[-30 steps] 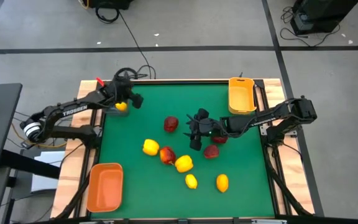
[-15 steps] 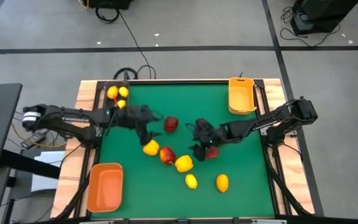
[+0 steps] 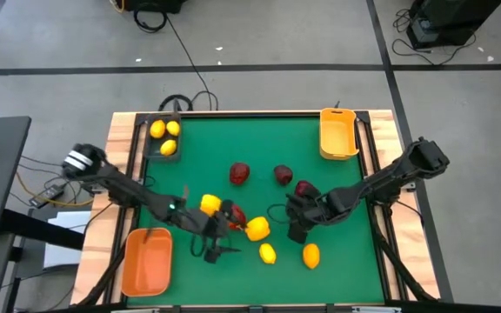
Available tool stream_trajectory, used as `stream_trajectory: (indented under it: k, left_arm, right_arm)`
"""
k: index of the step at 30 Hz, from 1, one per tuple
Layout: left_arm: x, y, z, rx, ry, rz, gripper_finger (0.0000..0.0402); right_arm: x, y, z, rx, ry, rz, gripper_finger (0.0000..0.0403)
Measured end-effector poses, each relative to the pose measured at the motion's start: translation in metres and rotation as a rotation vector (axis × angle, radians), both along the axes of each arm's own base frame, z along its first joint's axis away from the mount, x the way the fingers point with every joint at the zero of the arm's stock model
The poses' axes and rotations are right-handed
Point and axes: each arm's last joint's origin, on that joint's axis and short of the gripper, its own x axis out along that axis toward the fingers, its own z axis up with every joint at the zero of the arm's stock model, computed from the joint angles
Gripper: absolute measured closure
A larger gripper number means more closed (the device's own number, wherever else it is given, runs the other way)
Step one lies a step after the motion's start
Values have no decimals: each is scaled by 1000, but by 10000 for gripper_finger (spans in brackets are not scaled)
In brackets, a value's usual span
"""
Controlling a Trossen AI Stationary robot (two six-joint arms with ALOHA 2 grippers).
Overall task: Sort produce into baskets
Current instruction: Put the lemon into the black bin
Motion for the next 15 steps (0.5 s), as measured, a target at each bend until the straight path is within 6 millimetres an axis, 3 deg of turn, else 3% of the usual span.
stream_trajectory:
  k: [8,15]
  left_arm:
    - [62,-39,-18,158,182,-47,62]
    - [103,-59,-26,310,324,-122,83]
  right_arm:
    - [-21,32,14,-16,-93,-11,154]
    - [-43,58,26,45,-149,12,154]
